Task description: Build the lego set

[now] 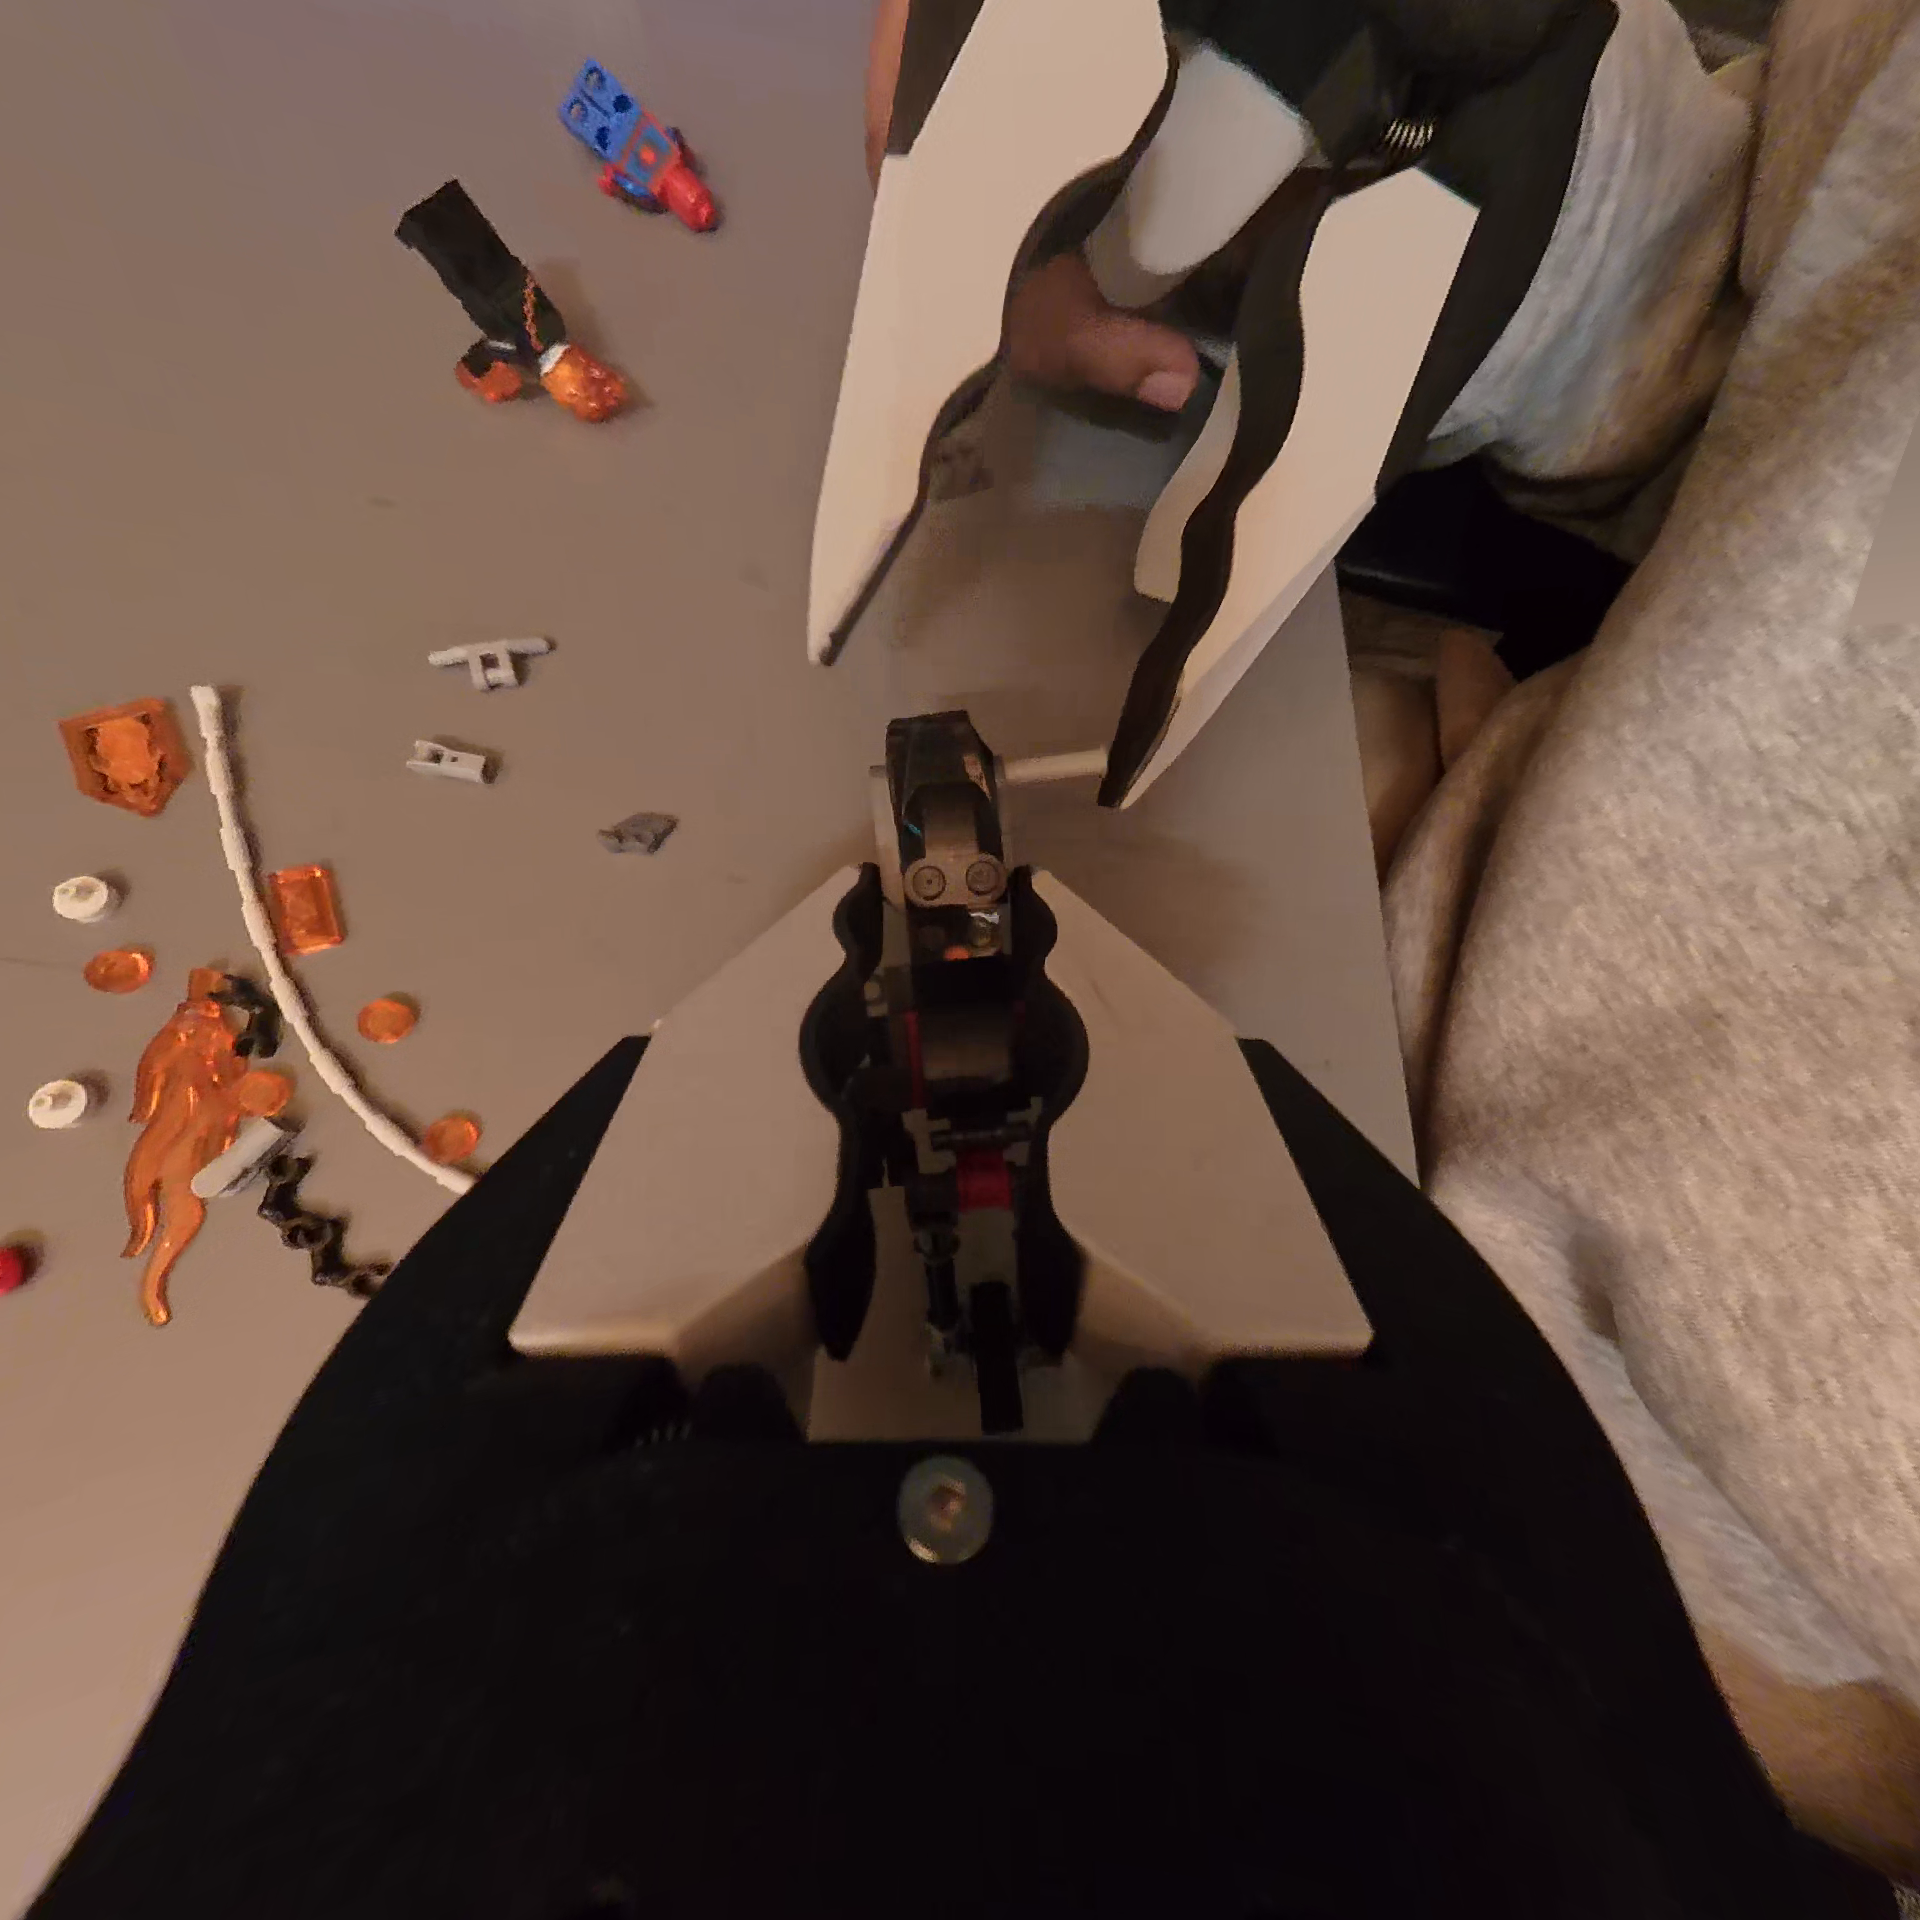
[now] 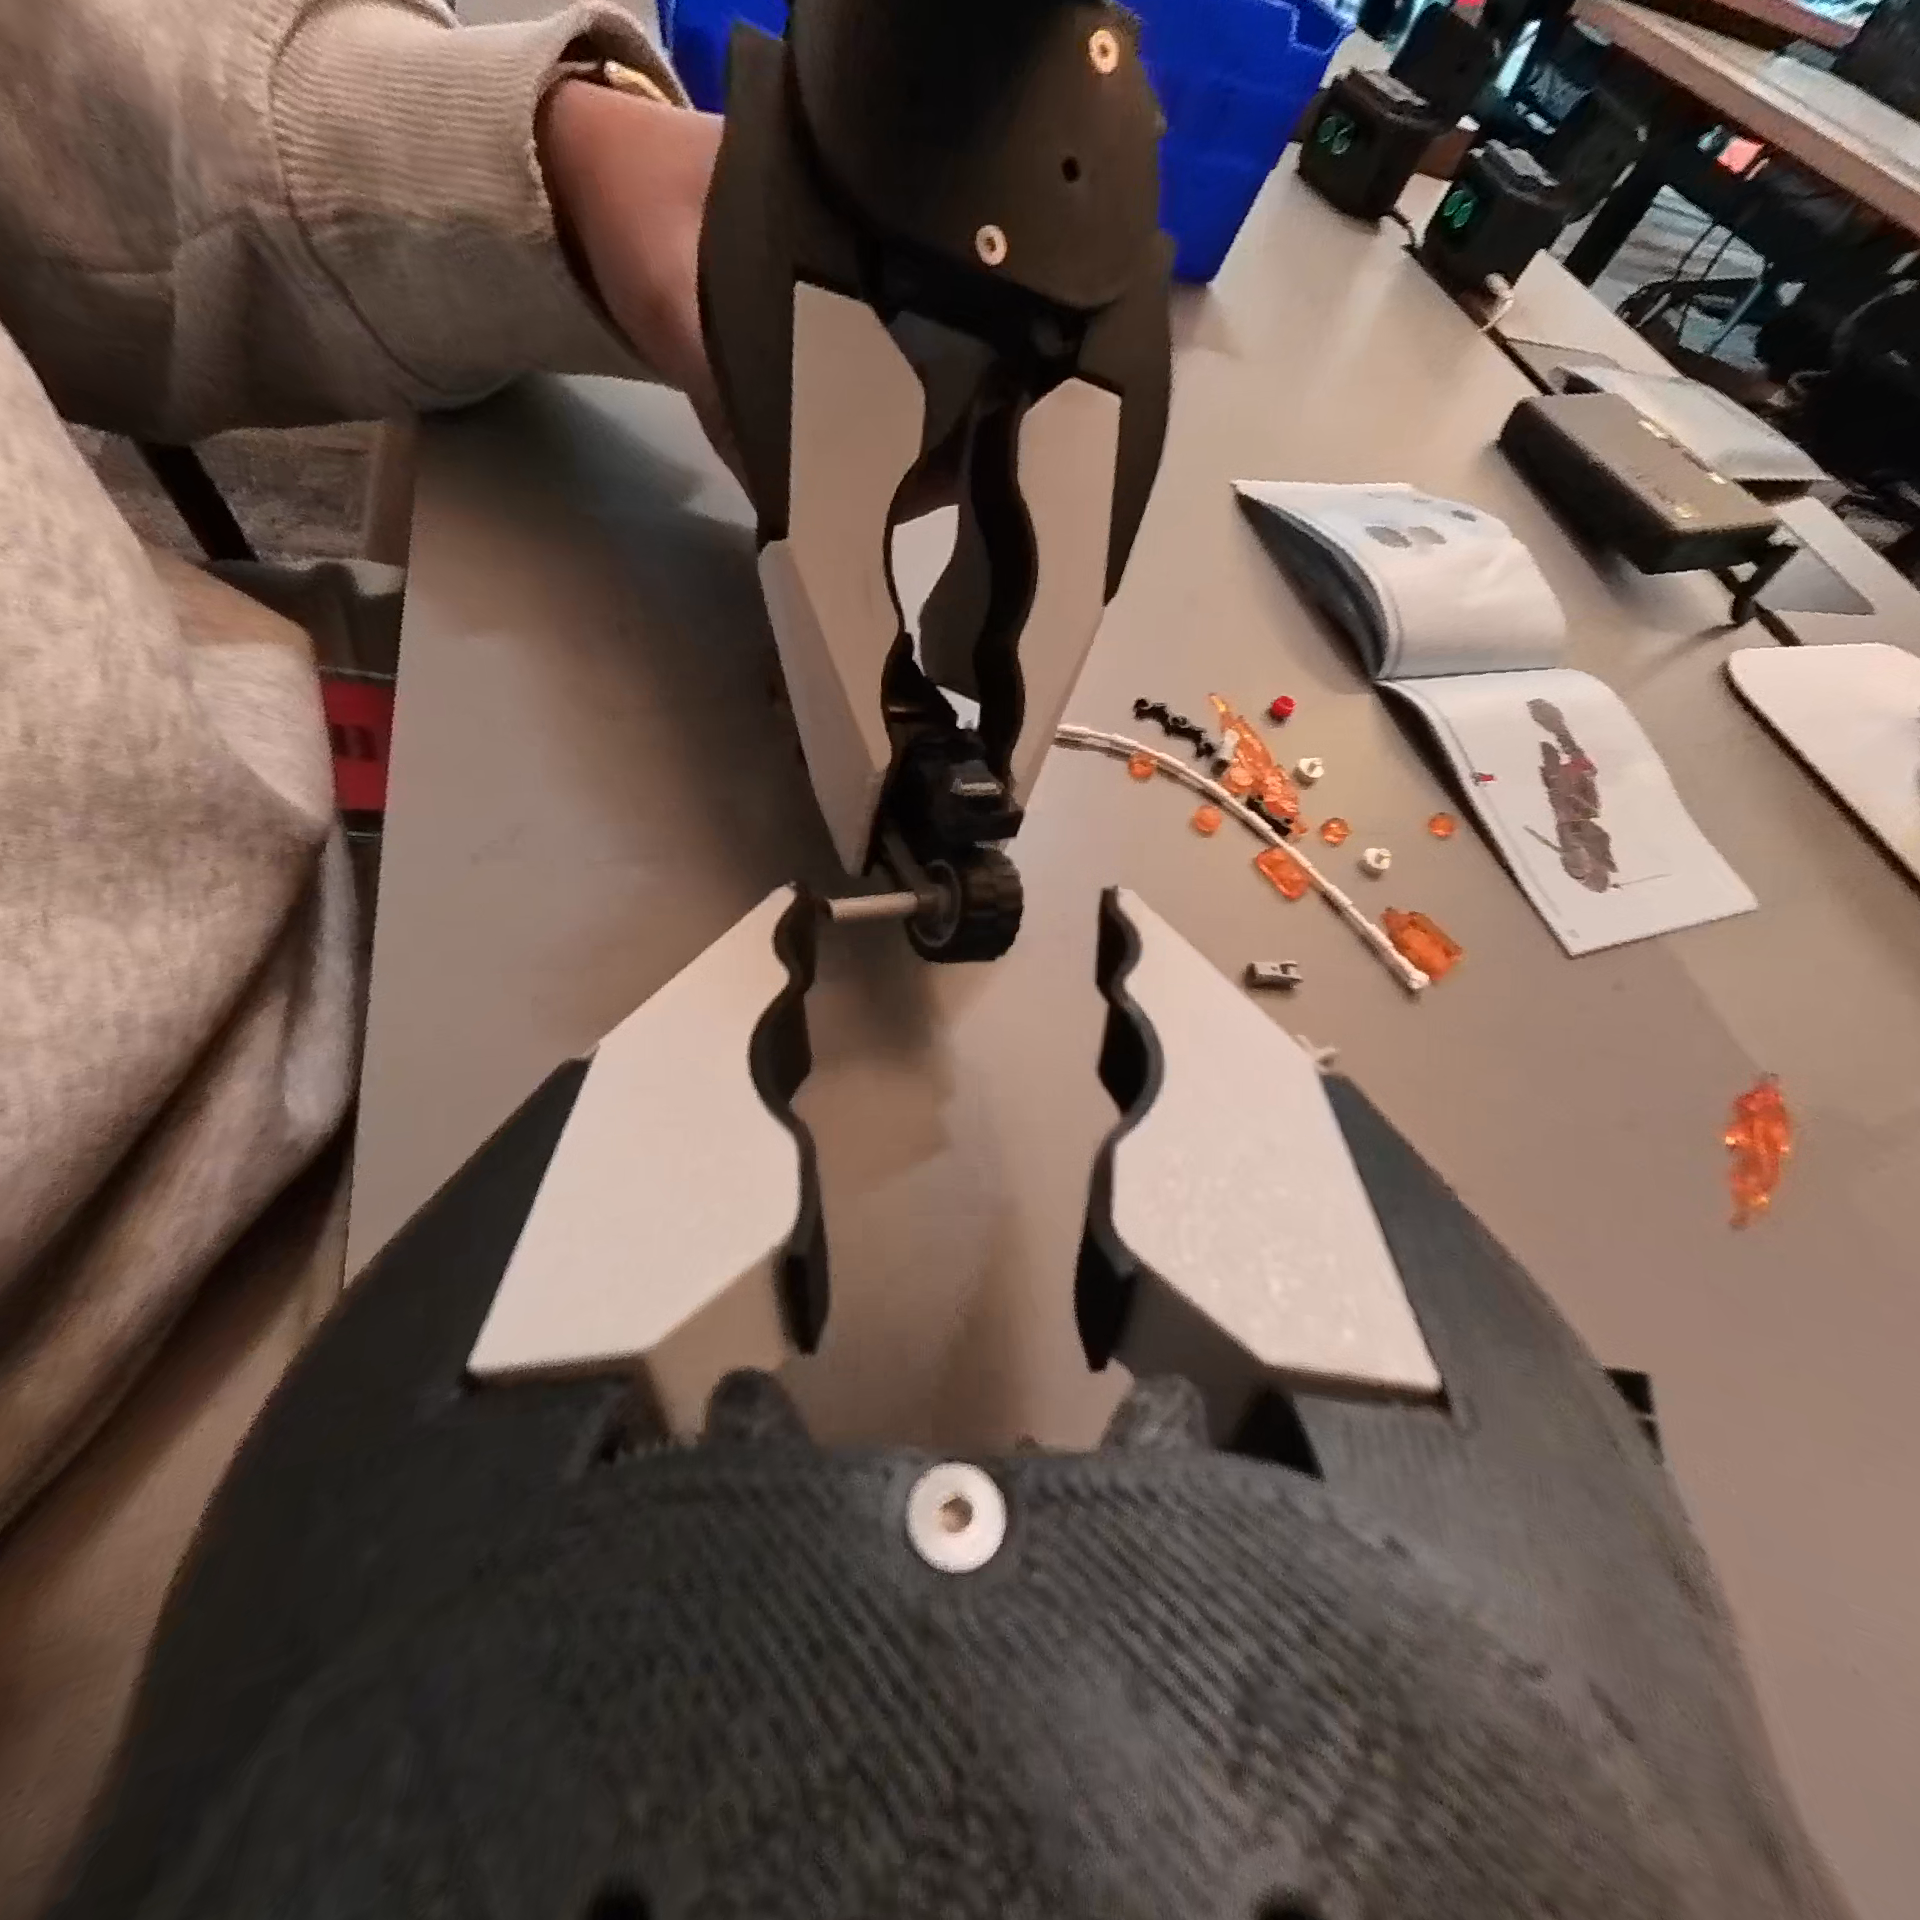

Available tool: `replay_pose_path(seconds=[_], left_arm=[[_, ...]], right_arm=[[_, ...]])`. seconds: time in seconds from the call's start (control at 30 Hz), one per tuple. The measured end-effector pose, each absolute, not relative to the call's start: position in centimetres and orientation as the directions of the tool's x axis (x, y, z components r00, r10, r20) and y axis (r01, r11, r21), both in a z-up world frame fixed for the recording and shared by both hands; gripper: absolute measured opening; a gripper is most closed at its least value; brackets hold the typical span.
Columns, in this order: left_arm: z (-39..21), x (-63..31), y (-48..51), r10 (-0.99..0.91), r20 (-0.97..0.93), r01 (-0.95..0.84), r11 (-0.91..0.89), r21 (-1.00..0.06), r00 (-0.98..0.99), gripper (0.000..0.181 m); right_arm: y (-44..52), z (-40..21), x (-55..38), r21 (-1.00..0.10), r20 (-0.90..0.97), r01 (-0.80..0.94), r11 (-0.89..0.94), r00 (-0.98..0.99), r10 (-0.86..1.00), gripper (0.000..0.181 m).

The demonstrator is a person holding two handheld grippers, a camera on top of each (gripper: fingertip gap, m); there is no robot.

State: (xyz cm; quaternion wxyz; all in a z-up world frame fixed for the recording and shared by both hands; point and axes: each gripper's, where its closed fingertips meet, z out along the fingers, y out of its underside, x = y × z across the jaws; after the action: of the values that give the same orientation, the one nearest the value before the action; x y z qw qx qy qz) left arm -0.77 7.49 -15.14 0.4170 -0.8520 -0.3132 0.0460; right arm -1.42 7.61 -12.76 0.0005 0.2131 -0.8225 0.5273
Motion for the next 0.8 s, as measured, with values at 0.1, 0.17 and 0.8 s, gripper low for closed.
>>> replay_pose_path(seconds=[0.1,0.17,0.8], left_arm=[[-15.2,-1.2,7.1,0.603,0.187,0.517,-0.437,-0.736,0.776,0.024],[-15.1,-1.8,6.5,0.639,0.196,0.542,-0.405,-0.736,0.743,0.024],[-14.0,-4.2,4.3,0.789,0.235,0.609,-0.210,-0.764,0.567,0.024]], right_arm=[[7.5,-12.6,-2.0,-0.871,0.230,-0.342,0.352,-0.918,-0.322,0.065],[7.4,-12.1,-2.4,-0.870,0.268,-0.360,0.336,-0.919,-0.290,0.061],[5.4,-11.9,-4.0,-0.667,0.644,-0.616,0.420,-0.760,-0.091,0.011]])
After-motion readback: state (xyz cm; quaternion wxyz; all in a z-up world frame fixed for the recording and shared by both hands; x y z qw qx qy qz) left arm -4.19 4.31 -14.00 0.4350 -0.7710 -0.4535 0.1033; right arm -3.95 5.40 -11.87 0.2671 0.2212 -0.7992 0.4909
